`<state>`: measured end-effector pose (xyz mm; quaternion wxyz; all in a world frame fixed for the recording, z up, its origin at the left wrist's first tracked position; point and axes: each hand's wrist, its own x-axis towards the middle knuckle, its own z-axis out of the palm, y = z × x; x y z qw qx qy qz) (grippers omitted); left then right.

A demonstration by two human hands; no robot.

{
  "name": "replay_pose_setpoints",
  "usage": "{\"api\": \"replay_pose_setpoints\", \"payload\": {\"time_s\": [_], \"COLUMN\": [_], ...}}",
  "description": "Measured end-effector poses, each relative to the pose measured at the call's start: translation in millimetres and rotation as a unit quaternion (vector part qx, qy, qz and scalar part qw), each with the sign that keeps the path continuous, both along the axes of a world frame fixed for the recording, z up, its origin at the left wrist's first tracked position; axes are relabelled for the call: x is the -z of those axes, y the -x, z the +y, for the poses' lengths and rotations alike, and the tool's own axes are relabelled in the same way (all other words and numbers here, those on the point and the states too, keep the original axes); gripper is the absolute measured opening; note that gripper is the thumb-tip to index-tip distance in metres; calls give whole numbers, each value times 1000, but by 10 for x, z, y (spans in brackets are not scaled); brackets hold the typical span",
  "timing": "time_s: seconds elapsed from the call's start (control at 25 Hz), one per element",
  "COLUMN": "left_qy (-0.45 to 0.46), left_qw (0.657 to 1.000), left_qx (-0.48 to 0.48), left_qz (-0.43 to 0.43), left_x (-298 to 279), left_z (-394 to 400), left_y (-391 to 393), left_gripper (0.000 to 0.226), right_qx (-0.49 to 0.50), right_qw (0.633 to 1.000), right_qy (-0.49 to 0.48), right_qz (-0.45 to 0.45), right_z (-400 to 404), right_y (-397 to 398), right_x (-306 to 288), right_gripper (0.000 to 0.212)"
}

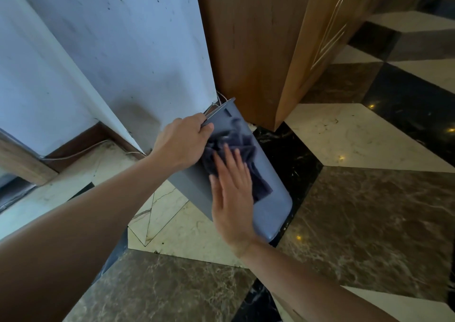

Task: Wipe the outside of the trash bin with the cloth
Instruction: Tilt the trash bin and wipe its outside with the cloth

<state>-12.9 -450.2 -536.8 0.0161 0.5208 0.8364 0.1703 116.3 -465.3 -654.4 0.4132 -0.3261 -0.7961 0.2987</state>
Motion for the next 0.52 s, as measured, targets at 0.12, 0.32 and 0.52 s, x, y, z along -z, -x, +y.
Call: {"api": "replay_pose_setpoints", "payload": {"time_s": [0.12,0.32,0.52], "left_qy": [-12,-17,-12], "left_qw": [999,997,998], "left_qx": [-6,-59,-57], "left_qz": [-33,-51,-36], "left_x": [40,49,49], "left_z": [-73,-168,-45], "left_y": [89,274,147], "left_gripper": [35,38,39], "right_qx": [-25,122,130], "right_qw": [994,987,973], "right_qy": [-90,96,182], "right_qz": [-50,-35,46], "right_z": [130,447,-120], "right_y": [77,-251,-378], "right_x": [-12,395,415], "right_gripper": [45,47,47]}}
